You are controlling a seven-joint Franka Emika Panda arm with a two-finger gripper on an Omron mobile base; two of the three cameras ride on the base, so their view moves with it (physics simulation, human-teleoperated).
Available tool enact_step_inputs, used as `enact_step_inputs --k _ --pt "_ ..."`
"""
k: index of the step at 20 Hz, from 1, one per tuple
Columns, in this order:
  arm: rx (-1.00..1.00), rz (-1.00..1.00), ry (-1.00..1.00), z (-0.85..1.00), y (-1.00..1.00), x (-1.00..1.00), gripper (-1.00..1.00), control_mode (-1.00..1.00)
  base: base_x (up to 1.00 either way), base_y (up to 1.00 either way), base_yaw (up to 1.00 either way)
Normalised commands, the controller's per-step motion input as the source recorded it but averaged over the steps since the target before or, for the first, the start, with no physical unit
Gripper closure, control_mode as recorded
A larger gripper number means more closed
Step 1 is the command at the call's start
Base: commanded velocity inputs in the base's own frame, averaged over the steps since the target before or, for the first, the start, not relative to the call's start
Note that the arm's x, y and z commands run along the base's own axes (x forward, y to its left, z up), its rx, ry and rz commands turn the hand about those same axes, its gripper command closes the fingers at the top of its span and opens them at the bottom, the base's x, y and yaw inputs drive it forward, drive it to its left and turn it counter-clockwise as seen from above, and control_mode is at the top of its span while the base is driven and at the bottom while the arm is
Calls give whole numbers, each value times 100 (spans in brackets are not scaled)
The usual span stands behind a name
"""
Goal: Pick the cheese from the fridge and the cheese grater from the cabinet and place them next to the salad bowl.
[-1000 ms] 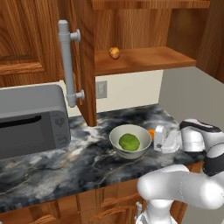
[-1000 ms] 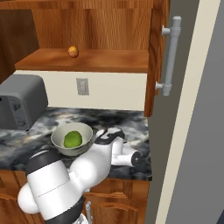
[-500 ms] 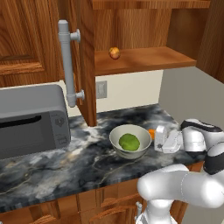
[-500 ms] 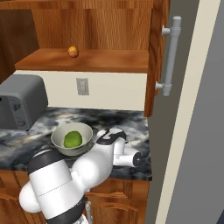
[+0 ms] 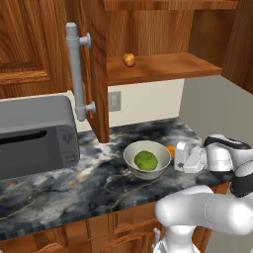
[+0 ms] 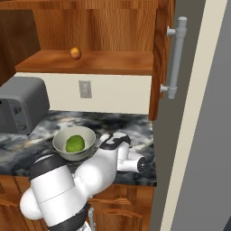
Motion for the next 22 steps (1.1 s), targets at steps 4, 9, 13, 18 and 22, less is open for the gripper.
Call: enact_step_inputs --k 4,9,13,18,22 --pt "5 0 -13 21 0 -30 -100 -100 0 0 0" --pt "17 1 -27 33 0 -22 -100 -100 0 0 0" --pt "13 0 -12 11 0 0 -100 -100 0 0 0" --pt "7 0 -6 29 -1 -7 -100 -100 0 0 0" --pt "7 0 -10 54 -15 0 -100 -100 0 0 0"
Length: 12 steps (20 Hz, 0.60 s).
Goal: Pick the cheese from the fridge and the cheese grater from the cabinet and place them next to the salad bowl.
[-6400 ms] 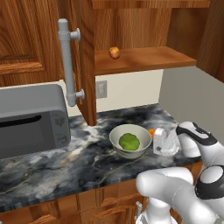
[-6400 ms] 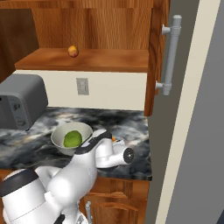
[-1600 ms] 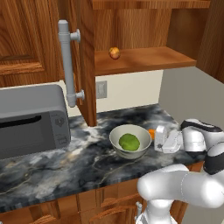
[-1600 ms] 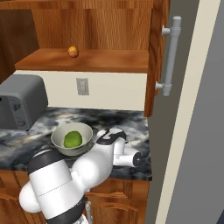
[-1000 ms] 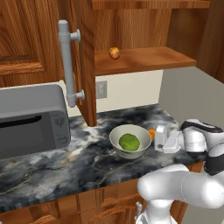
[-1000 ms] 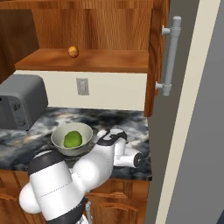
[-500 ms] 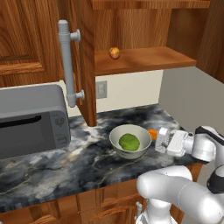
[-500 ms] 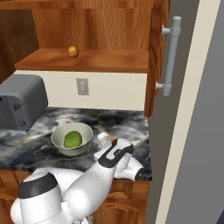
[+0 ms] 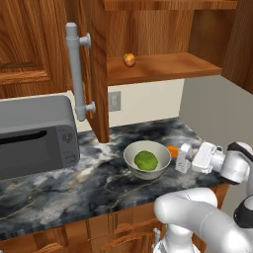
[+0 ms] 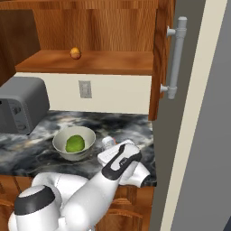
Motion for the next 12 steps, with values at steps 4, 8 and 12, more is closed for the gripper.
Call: enact_step_inputs --k 4,8,12 --pt "7 0 -6 74 -7 0 -100 -100 0 0 0" --pt "3 0 -2 77 0 0 -100 -100 0 0 0" --pt "0 0 9 62 4 -3 -100 -100 0 0 0"
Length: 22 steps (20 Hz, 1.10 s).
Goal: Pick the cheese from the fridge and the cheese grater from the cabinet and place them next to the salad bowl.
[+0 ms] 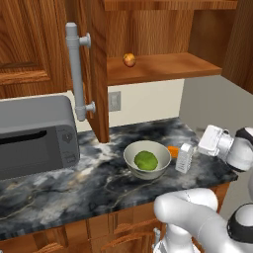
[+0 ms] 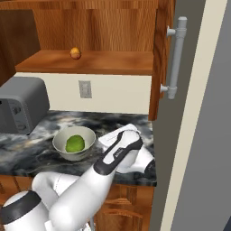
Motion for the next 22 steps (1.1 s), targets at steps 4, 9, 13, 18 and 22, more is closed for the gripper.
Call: enact_step_inputs --k 4,9,13,18,22 --pt "-4 -3 33 48 15 -1 -100 -100 0 0 0" --pt "-3 -13 31 46 13 -23 -100 -100 0 0 0" --pt "0 -25 20 31 0 -33 -100 -100 0 0 0" --pt "0 -29 3 20 1 -46 -100 -100 0 0 0" --pt "-3 -15 0 47 26 -74 -100 -100 0 0 0"
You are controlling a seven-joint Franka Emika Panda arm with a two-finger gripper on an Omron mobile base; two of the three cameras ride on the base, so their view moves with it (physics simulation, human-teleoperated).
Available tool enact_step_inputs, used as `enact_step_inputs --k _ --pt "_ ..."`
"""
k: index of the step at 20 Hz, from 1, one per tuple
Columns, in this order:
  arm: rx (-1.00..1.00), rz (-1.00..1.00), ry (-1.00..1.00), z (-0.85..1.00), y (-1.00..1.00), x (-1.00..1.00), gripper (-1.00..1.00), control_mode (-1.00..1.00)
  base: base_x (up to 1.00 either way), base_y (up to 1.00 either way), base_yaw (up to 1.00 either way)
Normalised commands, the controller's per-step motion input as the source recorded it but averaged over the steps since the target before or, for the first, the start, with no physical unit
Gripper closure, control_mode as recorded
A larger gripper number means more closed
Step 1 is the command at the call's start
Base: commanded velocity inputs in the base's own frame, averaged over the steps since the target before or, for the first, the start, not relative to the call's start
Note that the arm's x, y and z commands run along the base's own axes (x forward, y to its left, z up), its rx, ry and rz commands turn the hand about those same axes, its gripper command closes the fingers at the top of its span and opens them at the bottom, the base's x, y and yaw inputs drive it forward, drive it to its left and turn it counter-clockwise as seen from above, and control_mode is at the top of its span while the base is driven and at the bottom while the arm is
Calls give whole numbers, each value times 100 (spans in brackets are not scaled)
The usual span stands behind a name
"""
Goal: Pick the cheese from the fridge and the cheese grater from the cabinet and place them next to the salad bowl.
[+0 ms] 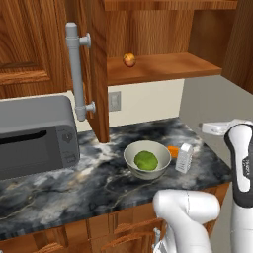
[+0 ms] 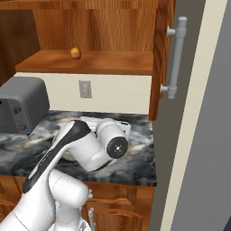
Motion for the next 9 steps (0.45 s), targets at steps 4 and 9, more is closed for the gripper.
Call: enact_step_inputs --k 4,9 --pt "-6 -1 0 81 26 -83 -100 -100 0 0 0" --pt "-8 0 9 85 12 -77 -100 -100 0 0 0"
